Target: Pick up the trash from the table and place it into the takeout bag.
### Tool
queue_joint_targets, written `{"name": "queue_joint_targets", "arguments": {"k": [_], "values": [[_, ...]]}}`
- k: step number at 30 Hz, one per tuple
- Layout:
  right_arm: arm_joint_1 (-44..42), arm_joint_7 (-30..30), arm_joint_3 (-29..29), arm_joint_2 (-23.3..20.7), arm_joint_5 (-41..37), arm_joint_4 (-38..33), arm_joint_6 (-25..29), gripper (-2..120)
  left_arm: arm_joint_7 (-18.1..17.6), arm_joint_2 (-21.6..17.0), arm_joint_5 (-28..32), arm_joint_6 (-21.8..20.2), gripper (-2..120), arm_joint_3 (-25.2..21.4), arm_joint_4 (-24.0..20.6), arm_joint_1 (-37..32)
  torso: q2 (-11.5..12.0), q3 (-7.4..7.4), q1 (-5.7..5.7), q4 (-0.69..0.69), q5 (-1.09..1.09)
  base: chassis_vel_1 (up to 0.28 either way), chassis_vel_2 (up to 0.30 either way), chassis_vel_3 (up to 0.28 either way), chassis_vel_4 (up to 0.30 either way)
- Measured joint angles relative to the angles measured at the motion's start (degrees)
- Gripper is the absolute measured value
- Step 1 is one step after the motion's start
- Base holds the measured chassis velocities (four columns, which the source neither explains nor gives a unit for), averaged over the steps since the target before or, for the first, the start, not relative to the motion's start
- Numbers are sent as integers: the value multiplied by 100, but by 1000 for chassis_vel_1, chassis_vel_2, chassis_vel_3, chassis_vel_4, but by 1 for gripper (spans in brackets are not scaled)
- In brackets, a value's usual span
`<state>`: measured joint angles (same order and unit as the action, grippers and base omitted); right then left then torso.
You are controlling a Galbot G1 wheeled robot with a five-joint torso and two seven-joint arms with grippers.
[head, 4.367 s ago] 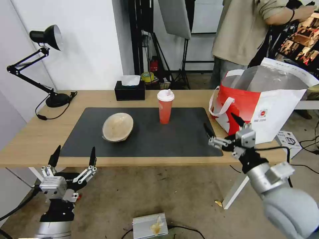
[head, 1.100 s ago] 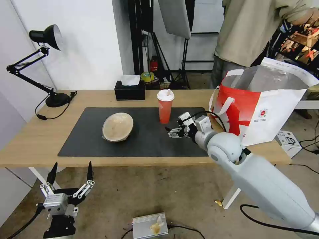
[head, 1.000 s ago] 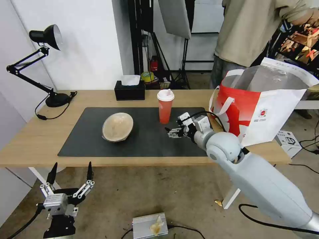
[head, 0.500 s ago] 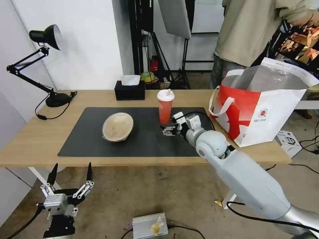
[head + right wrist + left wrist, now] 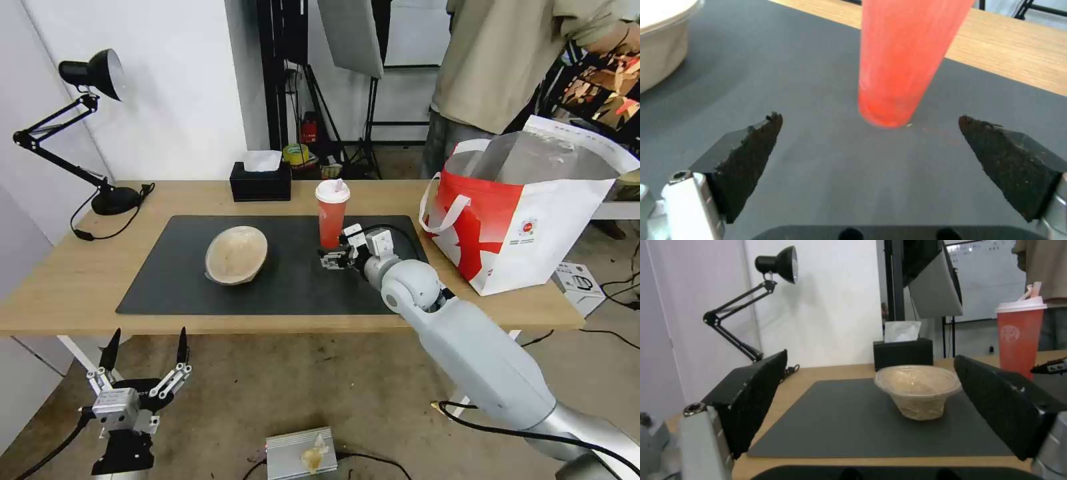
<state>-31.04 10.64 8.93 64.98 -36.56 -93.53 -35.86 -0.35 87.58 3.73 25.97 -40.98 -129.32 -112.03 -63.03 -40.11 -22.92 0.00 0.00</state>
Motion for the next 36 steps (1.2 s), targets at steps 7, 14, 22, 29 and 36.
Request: {"name": "queue_joint_targets", "arguments": {"k": [7, 14, 22, 29, 36], "values": [[76, -2, -87, 97, 81, 283, 100, 100, 0, -61, 4, 0, 100, -12, 44, 6, 0, 1, 0, 0, 0, 0, 0, 0, 0], [110, -42, -120, 181, 188, 454, 161, 100, 1, -119, 20, 0, 100, -10, 92, 45, 0, 0, 0, 0, 0, 0, 0, 0, 0], [187, -131, -98, 381, 422, 762, 314, 100, 1, -149, 31, -9, 100, 9, 178, 96, 0, 0, 0, 0, 0, 0, 0, 0, 0], [228, -132, -99, 469, 423, 834, 363, 100, 1, -145, 39, -11, 100, 8, 213, 114, 0, 0, 0, 0, 0, 0, 0, 0, 0], [256, -134, -102, 544, 404, 919, 453, 100, 0, -149, 47, -11, 100, 1, 255, 131, 0, 0, 0, 0, 0, 0, 0, 0, 0]]}}
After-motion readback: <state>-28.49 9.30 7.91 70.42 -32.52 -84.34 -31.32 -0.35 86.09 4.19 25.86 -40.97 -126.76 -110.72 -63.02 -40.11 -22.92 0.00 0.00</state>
